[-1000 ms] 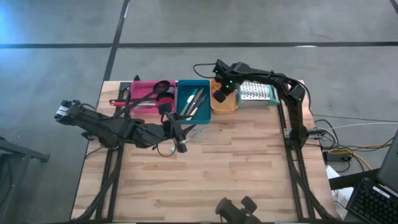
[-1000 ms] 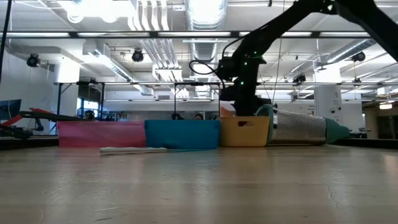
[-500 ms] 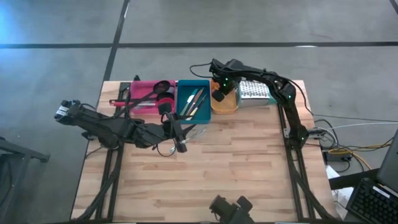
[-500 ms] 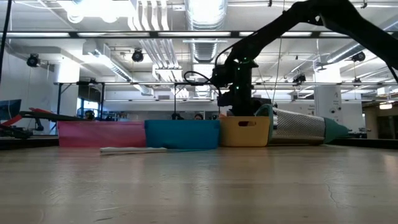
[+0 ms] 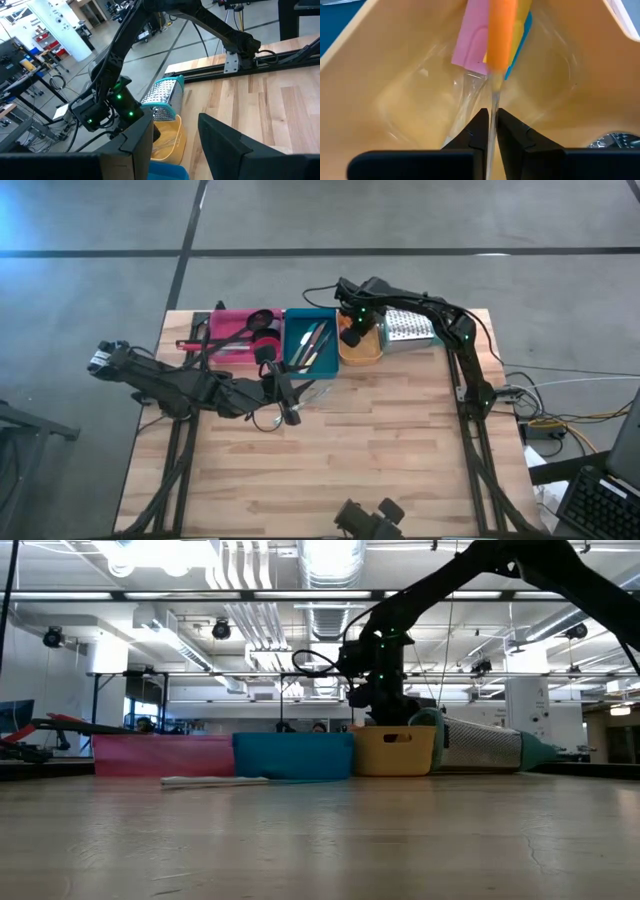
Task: Pick & Place Kitchen Items
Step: Put the orange spatula into the yellow bin, then put the blue knife into the blue bin
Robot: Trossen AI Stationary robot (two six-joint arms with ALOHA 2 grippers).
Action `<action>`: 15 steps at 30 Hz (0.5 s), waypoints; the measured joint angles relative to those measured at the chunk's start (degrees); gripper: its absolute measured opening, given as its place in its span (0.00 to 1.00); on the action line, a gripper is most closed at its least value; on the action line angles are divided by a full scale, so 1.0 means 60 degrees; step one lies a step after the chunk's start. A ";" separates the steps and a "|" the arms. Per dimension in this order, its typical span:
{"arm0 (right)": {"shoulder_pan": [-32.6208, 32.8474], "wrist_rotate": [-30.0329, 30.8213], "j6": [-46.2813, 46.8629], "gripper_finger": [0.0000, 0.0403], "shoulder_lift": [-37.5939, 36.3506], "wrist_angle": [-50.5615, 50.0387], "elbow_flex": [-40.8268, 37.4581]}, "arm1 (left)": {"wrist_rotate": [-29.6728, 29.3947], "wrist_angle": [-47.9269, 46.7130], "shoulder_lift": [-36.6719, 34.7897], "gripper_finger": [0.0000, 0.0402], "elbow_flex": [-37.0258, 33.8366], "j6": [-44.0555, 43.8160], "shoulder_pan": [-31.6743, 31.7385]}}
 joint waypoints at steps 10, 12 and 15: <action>0.0037 0.0058 -0.0216 0.24 -0.0029 0.0047 0.0000 | 0.0004 -0.0002 0.0000 0.40 0.0000 0.0000 0.0000; 0.0037 0.0027 -0.0230 0.27 -0.0115 0.0046 0.0000 | 0.0000 0.0001 0.0000 0.40 0.0000 0.0000 0.0000; 0.0054 -0.0004 -0.0238 0.30 -0.0351 0.0056 0.0000 | 0.0001 -0.0002 0.0000 0.40 0.0000 0.0000 0.0000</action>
